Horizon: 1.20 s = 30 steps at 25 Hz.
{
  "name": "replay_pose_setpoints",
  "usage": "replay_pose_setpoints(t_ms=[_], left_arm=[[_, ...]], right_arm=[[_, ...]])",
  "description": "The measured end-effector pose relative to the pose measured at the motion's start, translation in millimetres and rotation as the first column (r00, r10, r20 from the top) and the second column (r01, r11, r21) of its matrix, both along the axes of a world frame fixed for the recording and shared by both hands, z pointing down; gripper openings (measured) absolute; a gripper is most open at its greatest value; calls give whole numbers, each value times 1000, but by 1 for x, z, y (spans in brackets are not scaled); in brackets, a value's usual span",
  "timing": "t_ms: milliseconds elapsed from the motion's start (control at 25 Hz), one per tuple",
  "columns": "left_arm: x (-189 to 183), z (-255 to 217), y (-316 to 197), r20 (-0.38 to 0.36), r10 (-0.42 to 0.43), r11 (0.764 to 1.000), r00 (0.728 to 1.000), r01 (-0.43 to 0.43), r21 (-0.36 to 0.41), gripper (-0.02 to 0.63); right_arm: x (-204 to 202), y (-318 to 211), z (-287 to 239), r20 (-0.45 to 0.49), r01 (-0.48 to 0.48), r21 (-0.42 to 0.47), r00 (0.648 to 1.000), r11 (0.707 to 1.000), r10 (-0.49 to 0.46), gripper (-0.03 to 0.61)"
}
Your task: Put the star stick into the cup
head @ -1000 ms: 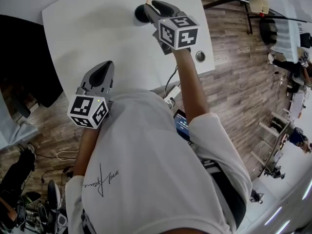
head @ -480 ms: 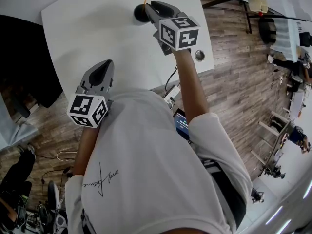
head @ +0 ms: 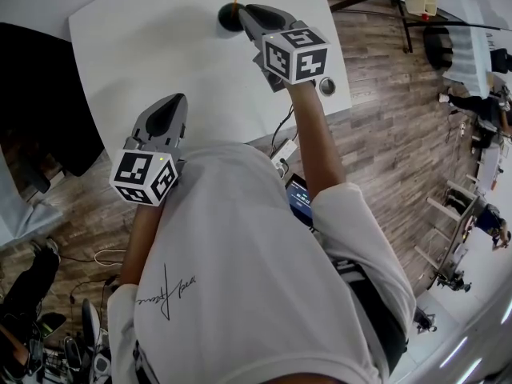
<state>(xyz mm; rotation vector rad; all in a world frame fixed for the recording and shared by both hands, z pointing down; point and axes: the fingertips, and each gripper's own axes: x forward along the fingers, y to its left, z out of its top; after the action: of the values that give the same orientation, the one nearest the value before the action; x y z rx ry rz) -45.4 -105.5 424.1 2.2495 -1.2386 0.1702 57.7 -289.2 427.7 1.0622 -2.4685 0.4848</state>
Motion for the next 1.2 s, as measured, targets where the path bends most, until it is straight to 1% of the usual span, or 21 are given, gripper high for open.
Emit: replay_pose_setpoints(t_ms=[440,880,1200], left_arm=[[4,-3,2,-12,4,1000,1000,-4,15,9],[6,-3,1,-23,17,1000,1000,-17,14,9],[9,-5,-2,-30,24,1000,999,-23,17,9]], right_arm=[[5,30,1,13,26,-26,1000,999,-26,34],[12,59,7,27,32,-69,999,997,-30,26],[17,78,2,44,35,-80,999,996,-32,23]])
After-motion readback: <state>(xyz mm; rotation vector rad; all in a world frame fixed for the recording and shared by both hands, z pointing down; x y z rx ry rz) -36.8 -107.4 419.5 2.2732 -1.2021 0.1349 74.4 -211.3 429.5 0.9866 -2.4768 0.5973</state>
